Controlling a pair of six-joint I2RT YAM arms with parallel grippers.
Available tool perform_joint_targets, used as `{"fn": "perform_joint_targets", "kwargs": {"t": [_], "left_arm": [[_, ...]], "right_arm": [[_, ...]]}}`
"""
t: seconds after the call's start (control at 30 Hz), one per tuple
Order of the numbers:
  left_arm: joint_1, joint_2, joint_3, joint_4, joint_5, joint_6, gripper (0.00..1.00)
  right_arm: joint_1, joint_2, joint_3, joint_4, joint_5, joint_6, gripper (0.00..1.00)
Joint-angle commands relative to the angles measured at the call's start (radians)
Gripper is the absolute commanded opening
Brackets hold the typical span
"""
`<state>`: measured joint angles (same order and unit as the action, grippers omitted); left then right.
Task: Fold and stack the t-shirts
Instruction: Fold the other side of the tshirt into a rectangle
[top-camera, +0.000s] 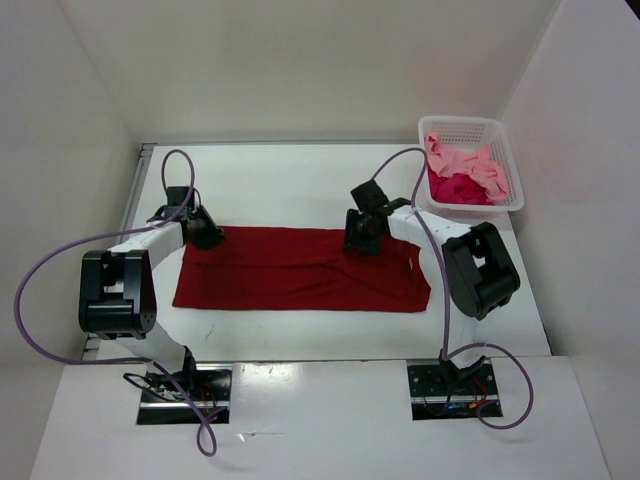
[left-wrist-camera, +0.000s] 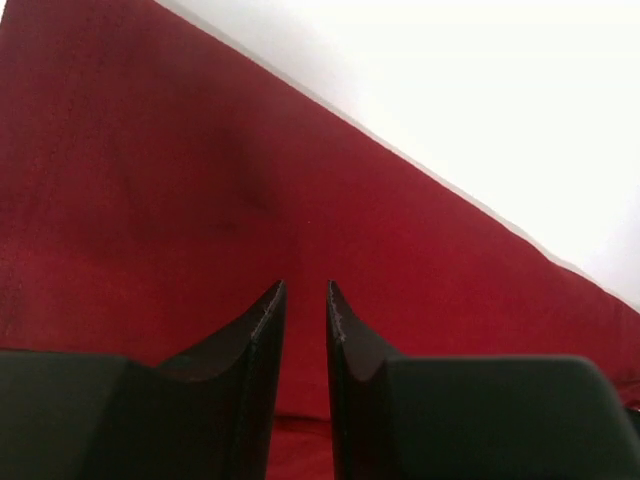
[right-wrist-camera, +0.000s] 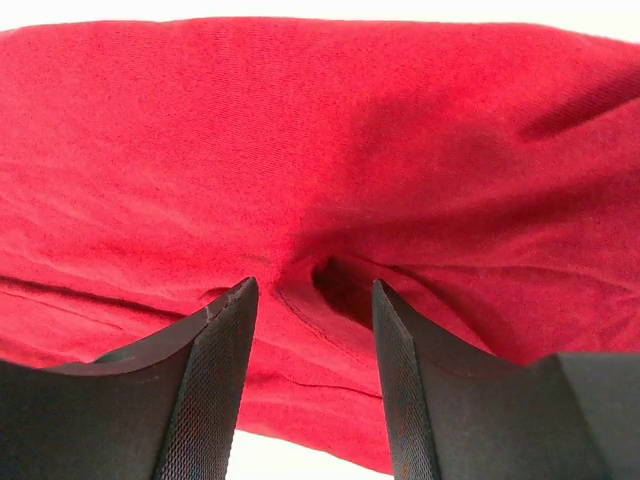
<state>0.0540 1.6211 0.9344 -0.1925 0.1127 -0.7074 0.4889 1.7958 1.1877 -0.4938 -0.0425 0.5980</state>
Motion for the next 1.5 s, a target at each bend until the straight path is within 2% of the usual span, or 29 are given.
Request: {"fn": "perform_joint_targets", "kwargs": {"t": [0.0, 0.03, 0.07, 0.27, 0.37, 0.5, 0.73, 0.83, 0.87, 0.93, 1.0, 1.1, 1.17, 1.2, 1.33, 1.47], "left_arm": [[0.001, -0.004, -0.003, 0.059, 0.018, 0.019, 0.3], [0.001, -0.004, -0.003, 0.059, 0.009, 0.019, 0.3], [0.001, -0.013, -0.003, 0.059, 0.008, 0.019, 0.3], [0.001, -0.013, -0.003, 0.059, 0.008, 0.009, 0.3], [0.001, -0.013, -0.013, 0.059, 0.008, 0.0, 0.31], [0.001, -0.013, -0.013, 0.068, 0.008, -0.009, 0.31], [0.001, -0.013, 0.017, 0.068, 0.008, -0.009, 0.31], [0.001, -0.013, 0.026, 0.068, 0.008, -0.009, 0.31], [0.001, -0.013, 0.026, 0.068, 0.008, -0.009, 0.32], [0.001, -0.004, 0.065, 0.068, 0.008, 0.0, 0.32], [0.001, -0.004, 0.108, 0.045, -0.001, 0.009, 0.32], [0.001, -0.004, 0.13, 0.045, 0.008, 0.009, 0.32], [0.001, -0.004, 0.13, 0.045, 0.024, -0.003, 0.32], [-0.011, -0.013, 0.13, 0.054, 0.036, -0.003, 0.32], [-0.074, -0.013, 0.12, 0.054, 0.036, -0.003, 0.32], [-0.149, 0.006, 0.1, 0.074, 0.036, -0.021, 0.32]], "right_arm": [[0.011, 0.023, 0.041, 0.061, 0.007, -0.033, 0.55], [0.011, 0.024, 0.041, 0.061, 0.007, -0.033, 0.53], [0.011, 0.024, 0.041, 0.051, -0.002, -0.033, 0.44], [0.033, -0.027, 0.012, -0.012, -0.025, -0.053, 0.14], [0.042, -0.039, 0.012, -0.073, -0.034, -0.079, 0.09], [0.07, -0.068, 0.003, -0.129, -0.1, -0.07, 0.09], [0.166, -0.09, -0.063, -0.149, -0.213, 0.04, 0.1], [0.192, -0.101, -0.085, -0.14, -0.291, 0.074, 0.17], [0.192, -0.101, -0.085, -0.131, -0.318, 0.074, 0.27], [0.192, -0.134, -0.085, -0.117, -0.359, 0.085, 0.34], [0.192, -0.154, -0.048, -0.153, -0.336, 0.074, 0.37], [0.151, -0.177, -0.002, -0.183, -0.277, 0.042, 0.37], [0.114, -0.188, -0.002, -0.171, -0.248, 0.033, 0.29], [0.096, -0.188, -0.013, -0.16, -0.238, 0.033, 0.19], [0.071, -0.159, -0.06, -0.1, -0.174, 0.051, 0.12], [0.092, -0.076, -0.109, -0.025, -0.183, 0.075, 0.05]]}}
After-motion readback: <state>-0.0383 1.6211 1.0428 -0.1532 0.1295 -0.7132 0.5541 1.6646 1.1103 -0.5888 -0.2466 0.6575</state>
